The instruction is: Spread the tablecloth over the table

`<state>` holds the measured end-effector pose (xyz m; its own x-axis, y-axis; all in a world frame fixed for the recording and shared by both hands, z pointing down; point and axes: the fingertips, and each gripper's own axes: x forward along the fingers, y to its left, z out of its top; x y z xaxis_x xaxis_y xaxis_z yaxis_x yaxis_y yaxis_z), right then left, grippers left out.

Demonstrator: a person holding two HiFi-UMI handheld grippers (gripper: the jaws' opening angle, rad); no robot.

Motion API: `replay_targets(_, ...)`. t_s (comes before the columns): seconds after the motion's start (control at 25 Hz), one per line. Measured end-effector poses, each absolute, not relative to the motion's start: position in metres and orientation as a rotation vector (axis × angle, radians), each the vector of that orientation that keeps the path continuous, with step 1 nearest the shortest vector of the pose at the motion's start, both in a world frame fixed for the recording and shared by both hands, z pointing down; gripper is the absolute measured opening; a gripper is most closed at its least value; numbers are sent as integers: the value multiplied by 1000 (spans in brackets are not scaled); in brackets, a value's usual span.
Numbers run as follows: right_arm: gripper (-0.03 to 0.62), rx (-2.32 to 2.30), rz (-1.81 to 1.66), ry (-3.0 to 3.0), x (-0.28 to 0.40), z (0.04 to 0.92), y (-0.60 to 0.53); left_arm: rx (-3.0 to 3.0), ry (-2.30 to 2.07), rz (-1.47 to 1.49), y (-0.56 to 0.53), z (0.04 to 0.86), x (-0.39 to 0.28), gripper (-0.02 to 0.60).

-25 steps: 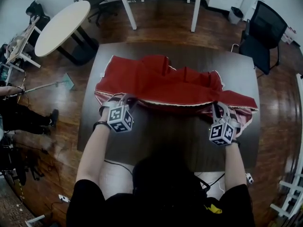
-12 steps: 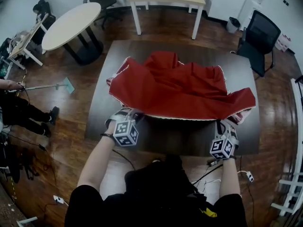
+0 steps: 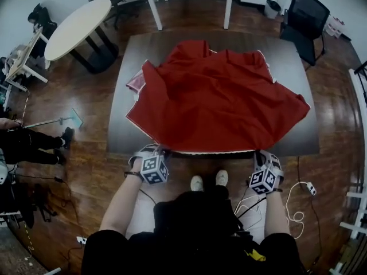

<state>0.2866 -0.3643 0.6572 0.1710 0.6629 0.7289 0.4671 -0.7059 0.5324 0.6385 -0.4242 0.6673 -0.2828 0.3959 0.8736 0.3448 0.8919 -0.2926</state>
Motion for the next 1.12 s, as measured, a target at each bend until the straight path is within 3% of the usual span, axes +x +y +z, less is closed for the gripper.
replay_targets(0.8, 17, 2345, 1660, 879, 282, 695, -446, -857, -1765, -245, -520, 698, 629, 15)
replay_targets(1.08, 173, 2418, 1612, 797, 290, 681, -452, -912, -1770, -197, -517, 694, 614, 61)
replay_targets(1.12, 173, 2424, 1585, 803, 289, 675, -448, -933, -1777, -192, -512, 690, 611, 101)
